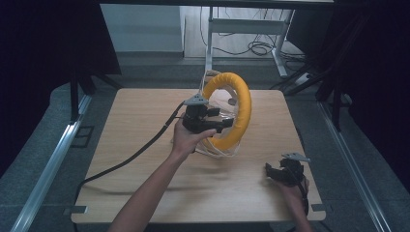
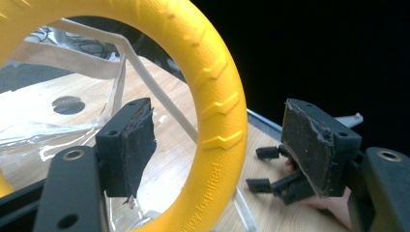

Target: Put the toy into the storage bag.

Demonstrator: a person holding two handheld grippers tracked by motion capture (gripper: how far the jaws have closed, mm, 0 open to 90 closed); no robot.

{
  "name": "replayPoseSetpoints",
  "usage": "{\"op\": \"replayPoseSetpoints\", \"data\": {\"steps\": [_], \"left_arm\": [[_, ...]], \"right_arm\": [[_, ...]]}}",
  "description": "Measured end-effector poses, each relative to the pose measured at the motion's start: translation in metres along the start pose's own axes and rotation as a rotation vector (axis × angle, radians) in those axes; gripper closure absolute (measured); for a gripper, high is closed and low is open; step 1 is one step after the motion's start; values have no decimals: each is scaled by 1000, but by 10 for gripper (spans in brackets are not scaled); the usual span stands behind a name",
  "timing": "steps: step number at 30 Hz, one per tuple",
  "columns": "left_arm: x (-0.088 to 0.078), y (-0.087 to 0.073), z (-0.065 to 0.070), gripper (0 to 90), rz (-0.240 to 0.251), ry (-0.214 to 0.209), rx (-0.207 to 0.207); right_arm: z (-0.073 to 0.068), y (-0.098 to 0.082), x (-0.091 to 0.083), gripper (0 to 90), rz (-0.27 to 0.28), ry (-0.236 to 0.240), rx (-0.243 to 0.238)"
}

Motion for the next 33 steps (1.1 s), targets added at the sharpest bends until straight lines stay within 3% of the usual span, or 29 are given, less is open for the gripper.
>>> {"op": "replayPoseSetpoints", "data": {"steps": [4,7,10,14,22,33], "left_arm": [[-8,-4,6,268,-23,-4,48],[-14,-6,5,272,-20,-15,42],[-24,-10,0,283,-16,21,52],[-38,-17,-4,287,-18,37,62],[-62,-33,-11,291,-26,43,58],[-76,-63,-20,299,-52,70,43]], "right_arm": [[0,0,0,144,0,1,0],[0,0,0,144,1,0,0],[0,0,0,145,0,0,0],[0,0,0,145,0,0,-1],[0,0,0,144,1,0,0],[0,0,0,145,1,0,1]]}}
Point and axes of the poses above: each handheld gripper's, and its own axes: x roughly forward along the jaws, y roughly out of its top, z roughly to its right, the point moved 4 cm from there along x, roughly forward along the jaws, and after that the axes turned 4 degrees about y, right-handed, at the moved point
